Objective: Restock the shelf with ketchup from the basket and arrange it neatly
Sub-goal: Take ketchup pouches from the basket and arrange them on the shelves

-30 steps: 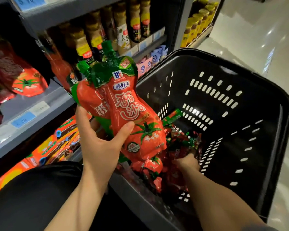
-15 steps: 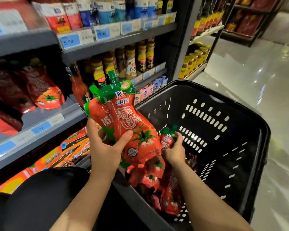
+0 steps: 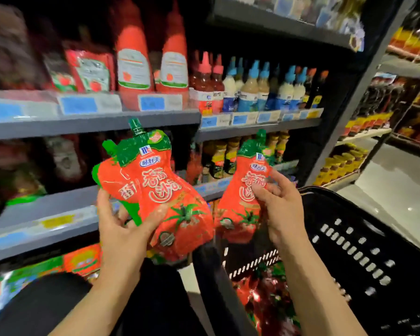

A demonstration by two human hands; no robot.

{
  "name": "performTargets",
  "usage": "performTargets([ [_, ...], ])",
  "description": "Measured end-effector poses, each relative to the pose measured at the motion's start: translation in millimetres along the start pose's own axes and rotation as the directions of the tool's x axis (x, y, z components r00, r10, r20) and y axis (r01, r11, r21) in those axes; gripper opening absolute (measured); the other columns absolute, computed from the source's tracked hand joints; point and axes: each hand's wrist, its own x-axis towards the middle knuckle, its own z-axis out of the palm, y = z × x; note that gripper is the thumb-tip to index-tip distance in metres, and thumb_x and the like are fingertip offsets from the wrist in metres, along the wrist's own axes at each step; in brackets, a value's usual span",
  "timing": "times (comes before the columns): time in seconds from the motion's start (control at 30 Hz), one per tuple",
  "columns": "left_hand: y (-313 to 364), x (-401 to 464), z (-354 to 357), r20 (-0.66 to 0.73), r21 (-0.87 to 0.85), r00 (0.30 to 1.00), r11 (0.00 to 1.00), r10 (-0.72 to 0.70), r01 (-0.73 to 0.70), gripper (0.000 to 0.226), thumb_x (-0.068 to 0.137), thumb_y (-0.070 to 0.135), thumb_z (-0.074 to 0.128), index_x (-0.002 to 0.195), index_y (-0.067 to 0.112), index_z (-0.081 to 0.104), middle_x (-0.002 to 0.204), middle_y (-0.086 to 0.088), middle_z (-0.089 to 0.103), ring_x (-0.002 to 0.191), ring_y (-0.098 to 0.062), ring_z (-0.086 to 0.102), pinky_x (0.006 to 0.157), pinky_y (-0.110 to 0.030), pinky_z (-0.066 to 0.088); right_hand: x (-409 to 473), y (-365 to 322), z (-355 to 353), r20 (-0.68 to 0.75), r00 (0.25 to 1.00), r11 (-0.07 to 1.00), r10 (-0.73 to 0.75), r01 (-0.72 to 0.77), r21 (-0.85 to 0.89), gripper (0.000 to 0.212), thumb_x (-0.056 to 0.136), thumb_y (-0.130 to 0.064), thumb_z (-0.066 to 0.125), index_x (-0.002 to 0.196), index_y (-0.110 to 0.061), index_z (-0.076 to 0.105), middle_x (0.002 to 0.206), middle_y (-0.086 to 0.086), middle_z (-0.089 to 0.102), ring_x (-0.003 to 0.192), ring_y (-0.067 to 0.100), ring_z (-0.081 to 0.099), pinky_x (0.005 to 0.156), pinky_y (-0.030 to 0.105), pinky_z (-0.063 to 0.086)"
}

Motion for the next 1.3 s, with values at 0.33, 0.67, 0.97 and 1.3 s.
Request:
performTargets([
  [0.33, 31, 14, -135, -0.224, 0.252, 0.960, 0.962, 0.166, -0.108, 0.075, 0.070, -0.004, 0.073, 0.125, 0.034, 0.040, 0.111, 0.001, 0.065, 0.092, -0.006, 0.067, 0.081, -0.027, 0.057, 7, 62, 113, 0.160, 0.944, 0.954, 0.290, -0.298, 0.029, 0.022, 0.086, 0.008, 0.056, 0.104, -0.005, 0.053, 0.081, 0.009, 0.059, 0.050, 0.006, 0.057, 0.040, 0.014, 0.040],
  [0.67, 4, 56, -172, -0.238, 0.311, 0.970, 0.950, 0.050, 0.028, 0.081, 0.057, 0.017, 0.083, 0.121, 0.042, 0.041, 0.122, -0.005, 0.062, 0.106, -0.020, 0.065, 0.080, -0.039, 0.057, 73, 120, 198, 0.143, 0.978, 0.983, 0.149, -0.162, 0.089, 0.032, 0.083, 0.009, 0.058, 0.085, -0.019, 0.042, 0.082, 0.002, 0.058, 0.080, 0.014, 0.057, 0.078, 0.032, 0.047],
  [0.97, -27, 75, -163, -0.244, 0.310, 0.969, 0.943, -0.042, 0.119, 0.084, 0.054, 0.021, 0.085, 0.121, 0.045, 0.040, 0.105, 0.018, 0.064, 0.091, 0.001, 0.066, 0.068, -0.024, 0.058, 117, 175, 231, 0.147, 0.988, 0.909, 0.049, 0.017, -0.417, 0.026, 0.086, 0.004, 0.059, 0.085, -0.015, 0.041, 0.073, -0.005, 0.049, 0.067, 0.006, 0.048, 0.058, 0.010, 0.042],
  [1.3, -33, 83, -163, -0.212, 0.340, 0.976, 0.933, -0.049, 0.120, 0.096, 0.055, 0.023, 0.089, 0.134, 0.031, 0.035, 0.115, 0.015, 0.061, 0.098, -0.003, 0.065, 0.070, -0.025, 0.058, 131, 188, 274, 0.035, 0.992, 0.708, 0.119, -0.060, -0.704, 0.028, 0.091, -0.010, 0.054, 0.115, 0.001, 0.045, 0.110, 0.013, 0.052, 0.098, 0.027, 0.052, 0.076, 0.030, 0.038],
])
